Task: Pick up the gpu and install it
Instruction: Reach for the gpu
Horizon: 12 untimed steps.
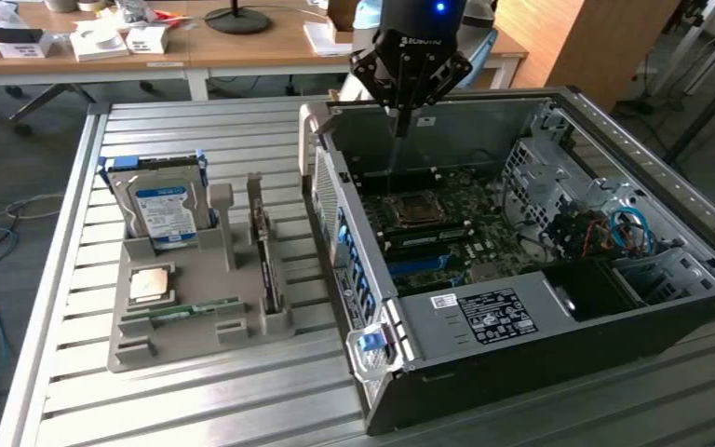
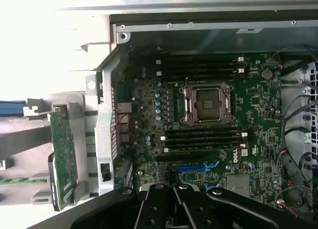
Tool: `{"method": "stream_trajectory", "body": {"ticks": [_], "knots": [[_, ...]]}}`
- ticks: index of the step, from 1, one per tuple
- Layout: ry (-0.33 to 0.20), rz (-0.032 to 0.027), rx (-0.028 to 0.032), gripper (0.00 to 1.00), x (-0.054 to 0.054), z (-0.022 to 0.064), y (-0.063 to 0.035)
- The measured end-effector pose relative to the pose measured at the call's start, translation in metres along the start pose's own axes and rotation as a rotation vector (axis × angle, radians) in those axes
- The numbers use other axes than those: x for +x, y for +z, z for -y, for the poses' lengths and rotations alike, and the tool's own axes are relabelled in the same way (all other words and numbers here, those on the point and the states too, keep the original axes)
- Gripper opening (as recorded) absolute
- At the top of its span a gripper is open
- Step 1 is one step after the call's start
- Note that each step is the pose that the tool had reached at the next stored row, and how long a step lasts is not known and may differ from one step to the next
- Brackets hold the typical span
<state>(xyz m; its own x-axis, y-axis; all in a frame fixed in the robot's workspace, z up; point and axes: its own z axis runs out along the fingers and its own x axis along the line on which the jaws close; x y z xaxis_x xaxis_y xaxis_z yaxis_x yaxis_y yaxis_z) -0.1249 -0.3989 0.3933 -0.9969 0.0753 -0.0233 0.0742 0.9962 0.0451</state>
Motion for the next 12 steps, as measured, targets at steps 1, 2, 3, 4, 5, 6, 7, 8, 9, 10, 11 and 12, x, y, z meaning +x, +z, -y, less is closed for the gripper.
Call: {"method": "stream_trajectory", "body": {"ticks": [1,2,3,4,5,6,7,8,9,10,11,12], "knots": [[0.0,0.0,0.0,0.11,0.001,0.0,0.0],[0.0,0.0,0.0,0.11,0.001,0.0001,0.0],[0.0,0.0,0.0,0.11,0.002,0.0001,0.0],[0.0,0.0,0.0,0.11,0.003,0.0002,-0.0001],[0.0,0.0,0.0,0.11,0.003,0.0003,-0.0001],[0.0,0.0,0.0001,0.11,0.004,0.0003,-0.0001],[0.0,0.0001,-0.0001,0.11,0.005,0.0004,-0.0001],[0.0,0.0,0.0,0.11,0.006,0.0005,-0.0002],[0.0,0.0,0.0,0.11,0.007,0.0006,-0.0002],[0.0,-0.0001,0.0,0.11,0.009,0.0006,-0.0002],[0.0,0.0,0.0,0.11,0.01,0.0007,-0.0003],[0.0,0.0,0.0,0.11,0.011,0.0008,-0.0003]]}}
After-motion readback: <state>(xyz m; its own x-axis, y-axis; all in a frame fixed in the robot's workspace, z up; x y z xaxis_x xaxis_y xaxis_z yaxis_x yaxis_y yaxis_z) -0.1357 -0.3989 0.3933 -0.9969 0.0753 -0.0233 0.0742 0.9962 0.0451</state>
